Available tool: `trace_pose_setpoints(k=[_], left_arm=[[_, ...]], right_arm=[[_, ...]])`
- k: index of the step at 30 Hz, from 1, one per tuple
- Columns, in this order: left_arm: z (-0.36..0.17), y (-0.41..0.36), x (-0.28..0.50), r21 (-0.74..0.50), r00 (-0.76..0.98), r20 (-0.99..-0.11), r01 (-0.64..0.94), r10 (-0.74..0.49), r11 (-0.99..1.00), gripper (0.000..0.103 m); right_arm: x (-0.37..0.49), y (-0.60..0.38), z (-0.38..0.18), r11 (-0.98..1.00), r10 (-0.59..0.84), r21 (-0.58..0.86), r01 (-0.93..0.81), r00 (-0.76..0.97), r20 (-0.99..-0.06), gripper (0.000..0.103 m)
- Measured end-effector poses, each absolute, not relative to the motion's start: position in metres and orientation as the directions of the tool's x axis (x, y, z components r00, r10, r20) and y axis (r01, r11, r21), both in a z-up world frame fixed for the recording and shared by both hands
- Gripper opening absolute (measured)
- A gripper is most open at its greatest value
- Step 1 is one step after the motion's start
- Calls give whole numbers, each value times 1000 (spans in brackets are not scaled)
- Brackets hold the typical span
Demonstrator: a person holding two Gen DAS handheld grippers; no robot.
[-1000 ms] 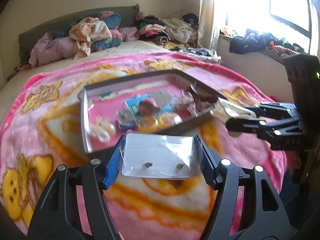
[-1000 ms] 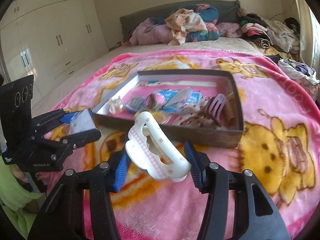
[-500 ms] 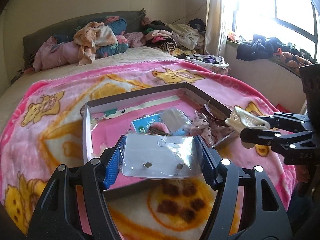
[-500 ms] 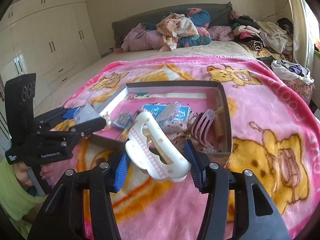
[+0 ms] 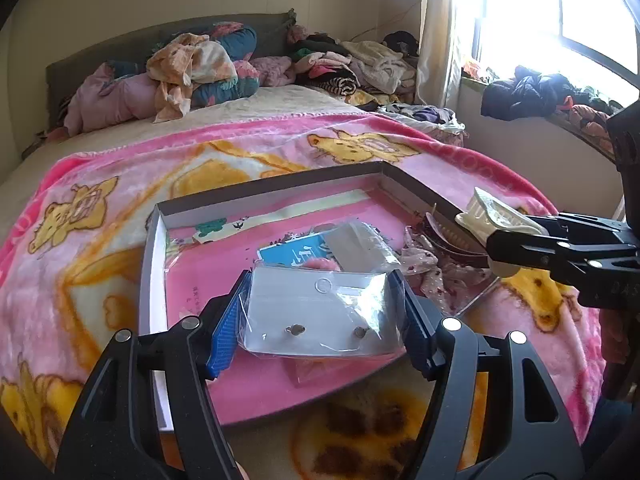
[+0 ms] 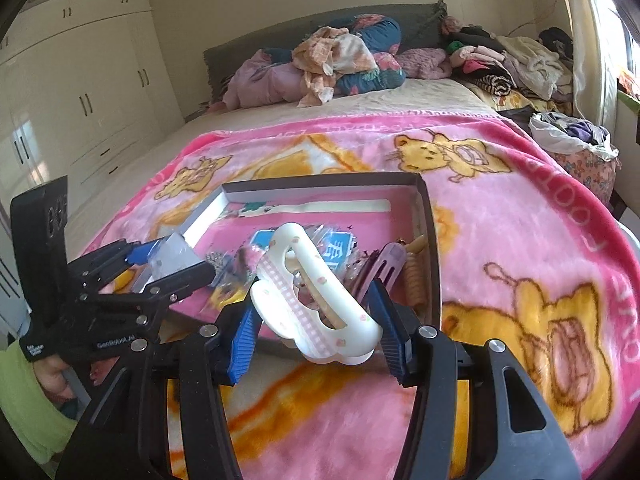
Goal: Organize jewelry
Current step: 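Carry both items into the box and open both tools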
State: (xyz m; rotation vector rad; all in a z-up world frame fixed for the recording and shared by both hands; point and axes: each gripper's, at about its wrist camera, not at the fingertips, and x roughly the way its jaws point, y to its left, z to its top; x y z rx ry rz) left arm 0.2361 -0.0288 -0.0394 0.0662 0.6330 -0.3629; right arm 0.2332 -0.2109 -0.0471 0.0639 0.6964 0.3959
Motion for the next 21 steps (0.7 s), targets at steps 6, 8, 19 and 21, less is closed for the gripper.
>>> trace_pose_setpoints(k=[6, 8, 19, 21], left_arm=[[-46, -31, 243, -47, 739, -602, 345, -302, 937, 59], [-48, -32, 244, -45, 737, -606, 343, -299, 938, 59], [-54, -34, 246, -42, 732, -615, 339, -292, 940, 60], [-55, -34, 245, -41, 734, -615, 337, -290, 940, 62]], right_arm=[[255, -209, -56, 932, 357, 201, -300, 685, -635, 50], [260, -207, -61, 936, 348, 198, -290, 680, -646, 51], [264, -208, -74, 942, 333, 203, -268, 662, -671, 55], [261, -210, -73, 943, 331, 204, -264, 666, -668, 59]])
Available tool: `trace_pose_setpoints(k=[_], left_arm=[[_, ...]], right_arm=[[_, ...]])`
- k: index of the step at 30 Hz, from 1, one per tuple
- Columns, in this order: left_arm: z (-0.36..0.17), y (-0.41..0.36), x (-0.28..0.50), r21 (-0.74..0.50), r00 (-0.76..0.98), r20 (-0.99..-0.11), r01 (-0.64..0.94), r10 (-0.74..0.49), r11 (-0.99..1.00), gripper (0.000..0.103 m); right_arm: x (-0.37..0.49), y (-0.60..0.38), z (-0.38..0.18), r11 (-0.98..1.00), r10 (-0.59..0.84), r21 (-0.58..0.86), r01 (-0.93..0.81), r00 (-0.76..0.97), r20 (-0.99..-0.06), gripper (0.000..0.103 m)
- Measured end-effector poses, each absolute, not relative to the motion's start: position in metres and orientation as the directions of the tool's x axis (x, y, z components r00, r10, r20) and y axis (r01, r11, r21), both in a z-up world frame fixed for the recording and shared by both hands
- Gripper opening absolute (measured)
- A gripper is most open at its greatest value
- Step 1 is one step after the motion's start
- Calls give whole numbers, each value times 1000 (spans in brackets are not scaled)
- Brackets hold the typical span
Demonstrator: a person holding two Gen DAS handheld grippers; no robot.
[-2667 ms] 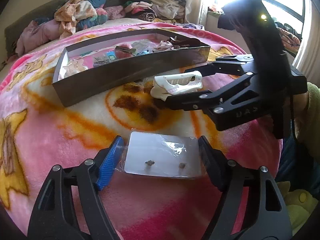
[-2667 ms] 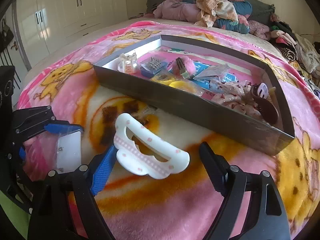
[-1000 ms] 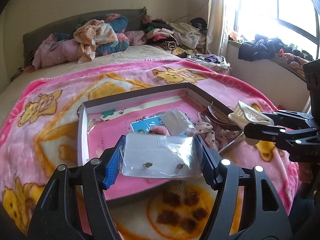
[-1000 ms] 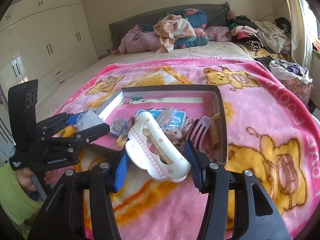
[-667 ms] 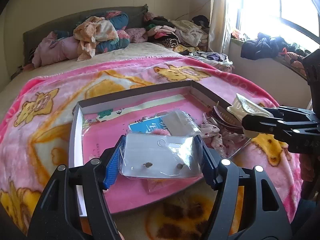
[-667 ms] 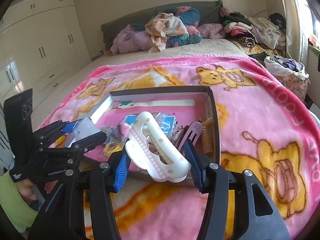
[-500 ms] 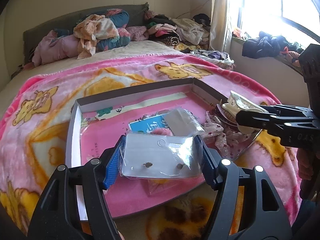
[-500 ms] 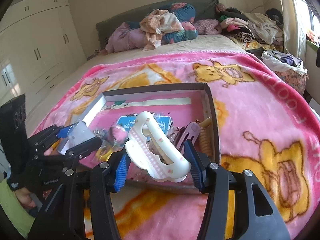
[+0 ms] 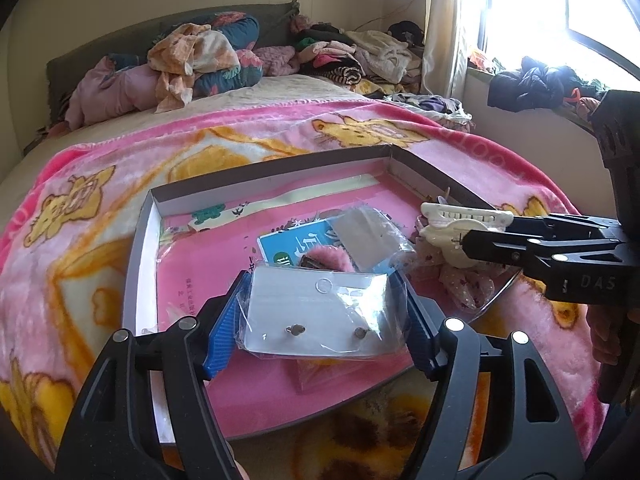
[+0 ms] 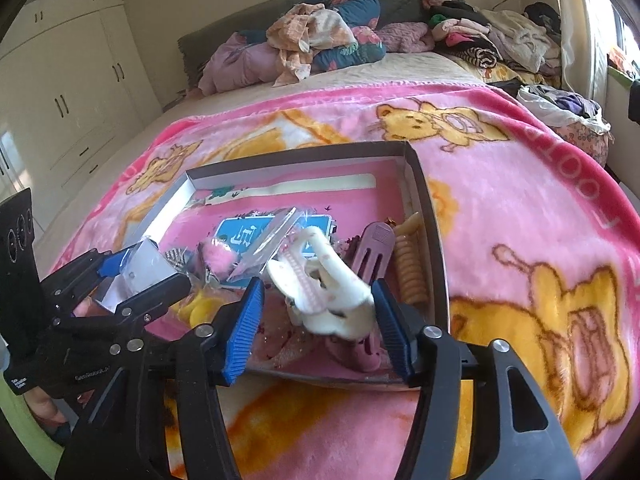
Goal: Organize jewelry
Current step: 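Carry both items into the box and open both tools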
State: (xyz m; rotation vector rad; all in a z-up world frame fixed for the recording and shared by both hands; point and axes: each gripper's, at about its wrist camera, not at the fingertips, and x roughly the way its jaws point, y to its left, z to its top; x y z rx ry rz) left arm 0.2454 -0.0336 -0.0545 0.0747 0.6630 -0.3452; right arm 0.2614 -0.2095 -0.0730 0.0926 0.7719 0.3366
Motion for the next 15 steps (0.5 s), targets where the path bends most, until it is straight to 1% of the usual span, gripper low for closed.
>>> trace_pose_setpoints(k=[2, 3, 6, 8, 10, 11, 14, 15], left_arm=[[-54, -32, 245, -41, 735, -614, 333, -287, 942, 66], [-54, -31, 244, -41, 737, -613, 332, -286, 942, 67], [-51, -30, 237, -38, 743, -607, 325, -280, 945, 75], [-48, -28, 231, -39, 752, -599, 315, -275, 948, 78], [-44, -25, 225, -46, 760, -591, 302, -270, 952, 81], [-41, -24, 222, -47, 764, -588, 295, -265, 954, 85], [-36, -22, 209, -39, 785, -568, 276, -248, 960, 87], [-34, -21, 205, -37, 791, -561, 271, -245, 962, 90]], right_arm=[[258, -213, -70, 943, 331, 206, -261, 675, -659, 62], [254, -215, -68, 943, 332, 209, -259, 682, -651, 63], [243, -219, -61, 944, 331, 213, -253, 706, -626, 72], [233, -222, -56, 944, 330, 211, -254, 722, -608, 75], [222, -223, -51, 947, 322, 200, -252, 743, -587, 81], [215, -224, -49, 948, 317, 192, -252, 757, -572, 82], [195, -225, -45, 950, 314, 176, -259, 789, -529, 88], [190, -224, -44, 950, 312, 171, -260, 796, -518, 90]])
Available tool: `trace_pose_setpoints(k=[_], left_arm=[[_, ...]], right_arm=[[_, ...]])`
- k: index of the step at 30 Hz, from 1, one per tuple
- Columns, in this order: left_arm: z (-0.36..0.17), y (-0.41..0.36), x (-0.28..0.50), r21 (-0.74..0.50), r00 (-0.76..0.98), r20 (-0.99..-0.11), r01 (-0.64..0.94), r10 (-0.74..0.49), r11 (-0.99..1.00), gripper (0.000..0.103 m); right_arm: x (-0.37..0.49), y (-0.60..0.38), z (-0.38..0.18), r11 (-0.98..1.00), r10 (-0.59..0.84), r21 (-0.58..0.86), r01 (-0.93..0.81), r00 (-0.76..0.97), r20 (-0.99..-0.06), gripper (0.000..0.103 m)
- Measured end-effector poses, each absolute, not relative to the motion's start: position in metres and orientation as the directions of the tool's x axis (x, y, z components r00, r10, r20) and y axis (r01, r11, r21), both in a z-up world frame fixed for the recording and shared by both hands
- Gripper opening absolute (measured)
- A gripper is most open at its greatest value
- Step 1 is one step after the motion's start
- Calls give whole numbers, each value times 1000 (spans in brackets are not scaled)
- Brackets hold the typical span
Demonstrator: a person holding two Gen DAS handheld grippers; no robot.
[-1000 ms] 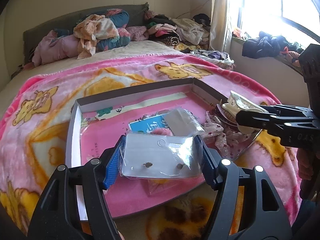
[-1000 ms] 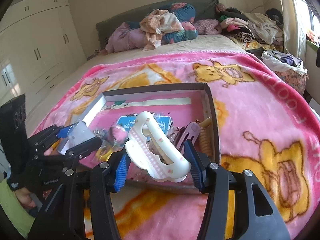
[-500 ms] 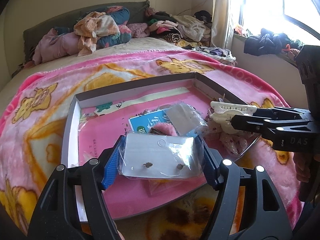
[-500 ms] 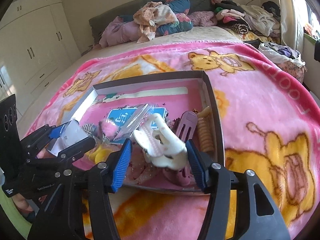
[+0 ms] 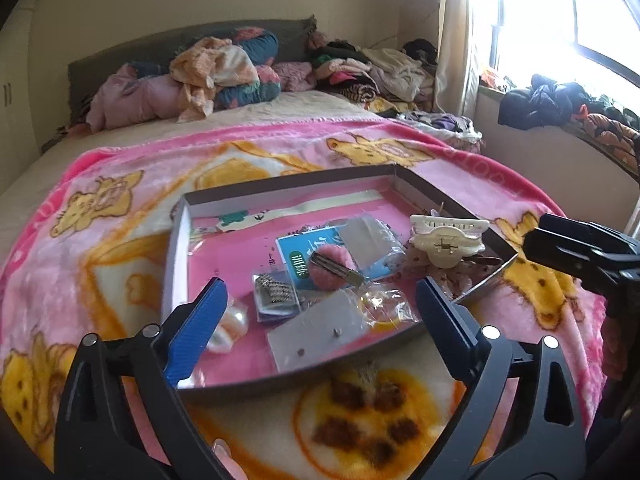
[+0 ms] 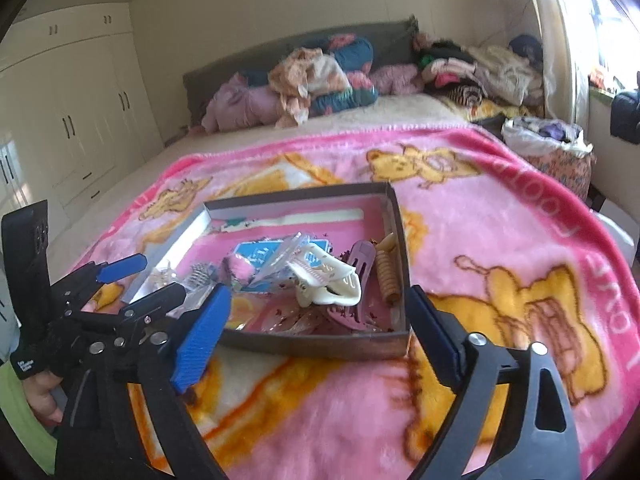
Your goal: Organize jewelry
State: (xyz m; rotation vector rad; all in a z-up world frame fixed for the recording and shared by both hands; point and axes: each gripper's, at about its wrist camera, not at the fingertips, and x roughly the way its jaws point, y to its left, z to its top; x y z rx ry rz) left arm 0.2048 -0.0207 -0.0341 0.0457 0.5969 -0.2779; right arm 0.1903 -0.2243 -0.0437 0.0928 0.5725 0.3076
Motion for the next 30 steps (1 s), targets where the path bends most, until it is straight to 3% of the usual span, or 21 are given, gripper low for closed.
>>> trace_pose_setpoints(k=[13, 30], left_arm=[[-22, -18, 160, -37, 844, -486, 239, -226, 970, 91], [-28, -27, 127, -24, 884, -435, 178, -171, 984, 91]], right_arm=[[128, -228, -40, 963, 271, 105, -250, 905, -328, 96], [95, -234, -62, 986, 165, 82, -147, 946, -280, 97]])
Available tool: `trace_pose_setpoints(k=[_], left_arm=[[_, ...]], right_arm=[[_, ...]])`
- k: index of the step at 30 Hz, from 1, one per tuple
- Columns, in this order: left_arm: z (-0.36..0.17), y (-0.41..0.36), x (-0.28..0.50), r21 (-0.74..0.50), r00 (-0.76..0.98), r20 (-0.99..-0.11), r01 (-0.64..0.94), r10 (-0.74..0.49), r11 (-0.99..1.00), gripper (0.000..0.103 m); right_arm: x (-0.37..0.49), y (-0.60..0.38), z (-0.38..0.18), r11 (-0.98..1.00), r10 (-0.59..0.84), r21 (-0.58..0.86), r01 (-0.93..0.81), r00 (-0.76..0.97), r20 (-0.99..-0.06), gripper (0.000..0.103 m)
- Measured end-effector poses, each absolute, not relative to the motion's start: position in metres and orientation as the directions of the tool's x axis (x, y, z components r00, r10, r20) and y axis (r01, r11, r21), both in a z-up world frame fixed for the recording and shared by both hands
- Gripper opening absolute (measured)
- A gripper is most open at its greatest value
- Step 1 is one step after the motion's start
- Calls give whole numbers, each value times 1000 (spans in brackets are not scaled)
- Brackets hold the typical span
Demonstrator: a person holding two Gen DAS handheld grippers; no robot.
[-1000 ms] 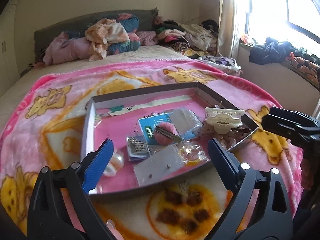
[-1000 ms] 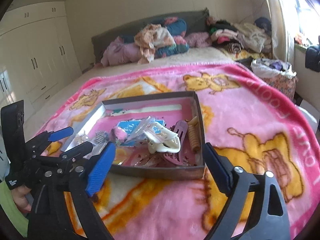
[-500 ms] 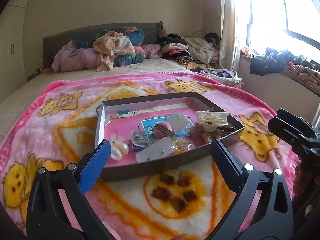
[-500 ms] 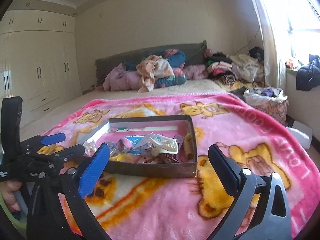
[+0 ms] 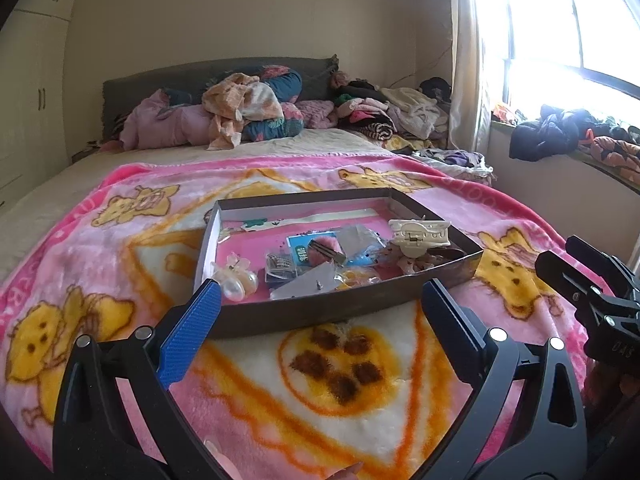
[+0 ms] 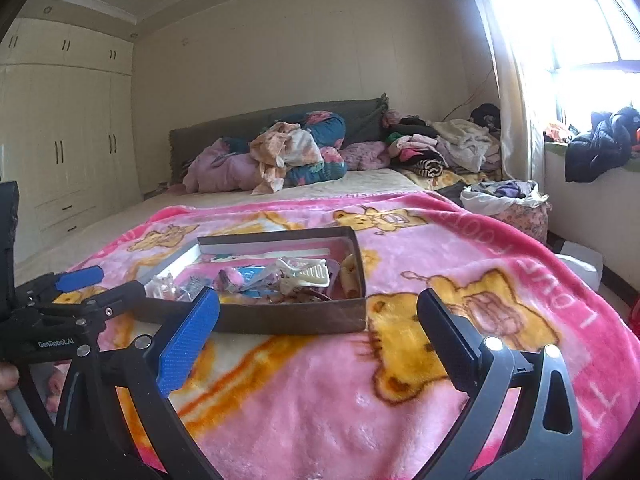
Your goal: Organize jewelry
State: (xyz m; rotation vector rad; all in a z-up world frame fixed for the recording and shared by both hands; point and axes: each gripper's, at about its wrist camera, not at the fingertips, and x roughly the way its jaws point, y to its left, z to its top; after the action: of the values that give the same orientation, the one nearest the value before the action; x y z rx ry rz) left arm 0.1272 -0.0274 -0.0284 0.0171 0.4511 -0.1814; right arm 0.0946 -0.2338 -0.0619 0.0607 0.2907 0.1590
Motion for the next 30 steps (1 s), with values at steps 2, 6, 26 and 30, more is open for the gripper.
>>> trace_pose_setpoints(k=[2, 6, 26, 30], left_arm=[[-29, -29, 125, -21, 886, -433, 174, -166, 985, 91], [-29, -29, 121, -21, 890, -427, 166, -159, 986, 91], [-32, -27, 123, -17, 888, -436, 157, -148, 988, 91], [-32, -27, 124, -15, 888, -437, 152, -143, 988, 91]], right_arm=[[94, -233, -63, 985, 166, 87, -147, 944, -284, 97], [93, -232, -65, 985, 171, 86, -152, 939, -297, 97], [94, -230, -68, 983, 180, 85, -161, 936, -303, 97], [94, -230, -69, 983, 181, 84, -163, 935, -304, 97]])
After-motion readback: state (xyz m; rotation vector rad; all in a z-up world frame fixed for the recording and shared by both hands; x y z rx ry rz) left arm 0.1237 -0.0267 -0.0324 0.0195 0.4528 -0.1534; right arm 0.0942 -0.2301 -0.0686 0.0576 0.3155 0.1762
